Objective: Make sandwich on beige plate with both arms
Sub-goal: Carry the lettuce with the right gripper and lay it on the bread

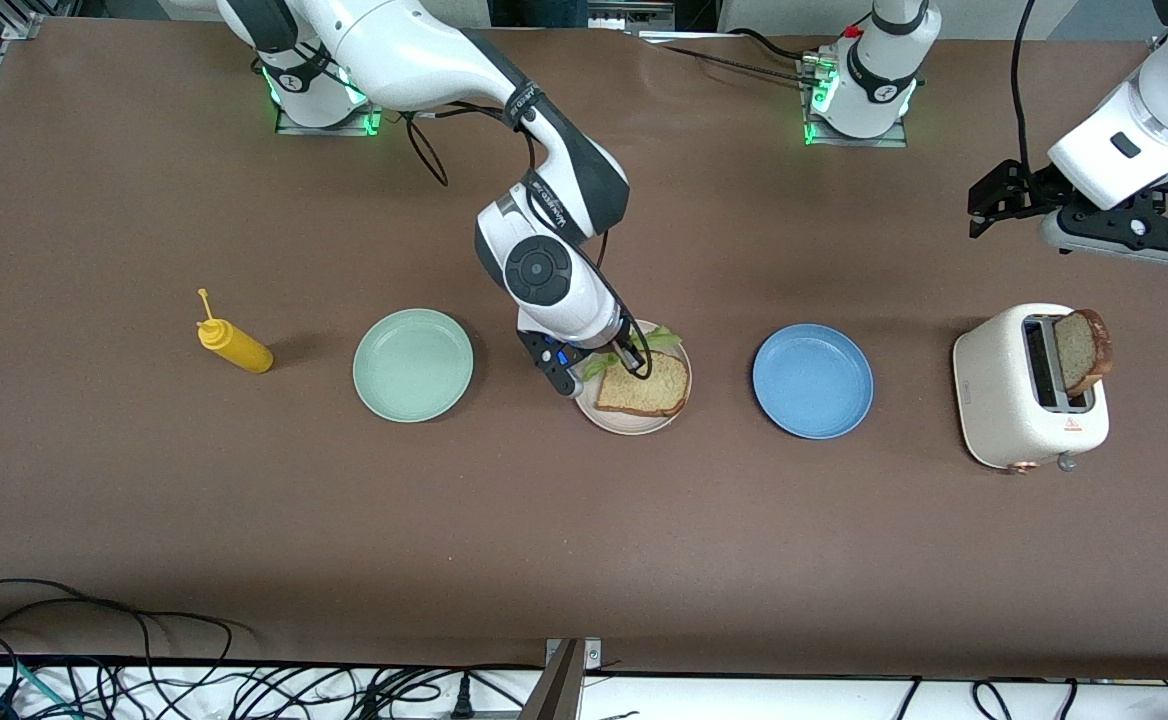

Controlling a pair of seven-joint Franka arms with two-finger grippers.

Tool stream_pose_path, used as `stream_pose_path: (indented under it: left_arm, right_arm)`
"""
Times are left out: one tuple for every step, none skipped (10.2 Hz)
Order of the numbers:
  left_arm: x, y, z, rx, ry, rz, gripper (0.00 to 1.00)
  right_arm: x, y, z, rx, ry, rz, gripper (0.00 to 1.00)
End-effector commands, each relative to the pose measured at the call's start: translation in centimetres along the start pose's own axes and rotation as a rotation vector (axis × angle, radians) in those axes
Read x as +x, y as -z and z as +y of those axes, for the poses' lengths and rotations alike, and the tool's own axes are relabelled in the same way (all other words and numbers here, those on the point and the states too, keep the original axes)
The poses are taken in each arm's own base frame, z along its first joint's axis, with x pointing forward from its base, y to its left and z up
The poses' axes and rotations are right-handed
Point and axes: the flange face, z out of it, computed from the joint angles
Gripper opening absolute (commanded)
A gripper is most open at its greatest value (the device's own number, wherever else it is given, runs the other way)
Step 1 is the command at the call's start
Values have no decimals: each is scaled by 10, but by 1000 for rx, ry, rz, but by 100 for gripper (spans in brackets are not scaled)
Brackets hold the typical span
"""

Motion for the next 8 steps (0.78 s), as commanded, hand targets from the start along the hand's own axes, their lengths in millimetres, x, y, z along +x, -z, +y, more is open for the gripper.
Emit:
stream_pose_path:
  left_arm:
    - [1, 6, -2, -14, 10, -3, 100]
    - [2, 6, -1, -14, 10, -3, 100]
    - [2, 7, -1, -14, 10, -2, 100]
    - [2, 6, -1, -14, 10, -3, 100]
    - [2, 5, -1, -14, 10, -5, 100]
    - [2, 6, -1, -14, 10, -3, 100]
    - [2, 6, -1, -14, 10, -3, 100]
    - [2, 6, -1, -14, 10, -3, 100]
  right_arm:
    - [7, -21, -2, 32, -22, 8, 0]
    - [7, -26, -1, 26, -16, 8, 0]
    - [9, -31, 0, 22, -17, 7, 0]
    - [11, -30, -1, 23, -16, 9, 0]
    - [10, -27, -2, 29, -11, 9, 4]
    - [9, -24, -3, 33, -12, 8, 35]
    - [10, -24, -3, 33, -18, 8, 59]
    - [11, -24, -3, 35, -21, 8, 70]
